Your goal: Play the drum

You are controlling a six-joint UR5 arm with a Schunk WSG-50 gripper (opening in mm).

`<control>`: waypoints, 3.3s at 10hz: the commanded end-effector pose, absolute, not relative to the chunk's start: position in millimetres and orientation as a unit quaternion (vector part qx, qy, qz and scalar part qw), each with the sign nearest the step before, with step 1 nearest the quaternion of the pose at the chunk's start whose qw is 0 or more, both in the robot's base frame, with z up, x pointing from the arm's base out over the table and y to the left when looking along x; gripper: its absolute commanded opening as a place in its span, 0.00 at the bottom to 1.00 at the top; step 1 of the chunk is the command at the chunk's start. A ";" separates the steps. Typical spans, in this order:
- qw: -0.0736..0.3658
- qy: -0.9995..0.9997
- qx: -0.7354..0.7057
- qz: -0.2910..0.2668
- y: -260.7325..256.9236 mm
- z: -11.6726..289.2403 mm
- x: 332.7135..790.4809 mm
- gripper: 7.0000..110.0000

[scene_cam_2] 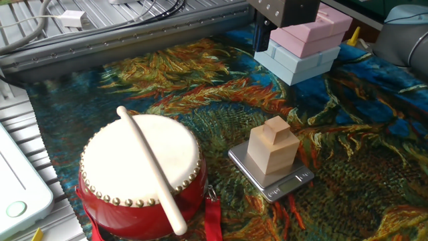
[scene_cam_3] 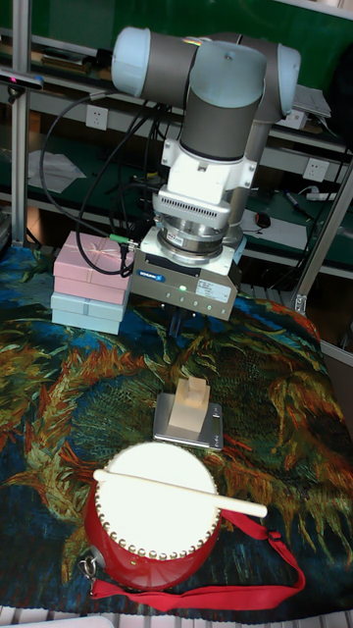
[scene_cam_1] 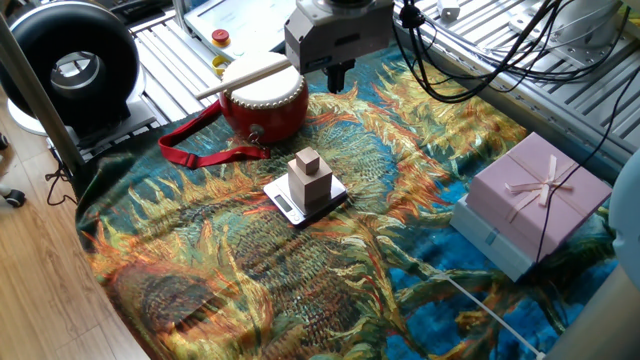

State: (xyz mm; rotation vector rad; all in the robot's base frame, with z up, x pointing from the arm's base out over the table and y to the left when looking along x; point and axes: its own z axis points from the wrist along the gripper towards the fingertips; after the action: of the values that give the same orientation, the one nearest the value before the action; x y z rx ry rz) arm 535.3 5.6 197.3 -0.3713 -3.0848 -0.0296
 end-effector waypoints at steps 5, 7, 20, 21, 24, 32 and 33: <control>-0.004 -0.994 -0.111 -0.013 5.4 198.3 545.8 0.00; -0.014 -0.995 -0.103 -0.007 1.9 198.3 550.3 0.00; 0.047 -0.983 -0.179 0.002 2.2 199.0 519.7 0.00; 0.043 -0.983 -0.178 -0.008 6.6 198.6 522.9 0.00; 0.022 -0.988 -0.150 -0.014 0.3 201.0 545.7 0.00; 0.024 -0.995 -0.093 0.011 -6.8 221.9 597.9 0.00; 0.026 -0.996 -0.085 0.001 -0.4 226.0 604.3 0.00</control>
State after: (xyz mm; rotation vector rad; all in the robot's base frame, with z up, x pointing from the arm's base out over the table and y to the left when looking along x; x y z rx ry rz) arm 589.2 -9.5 217.8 -0.3180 -3.0789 0.0454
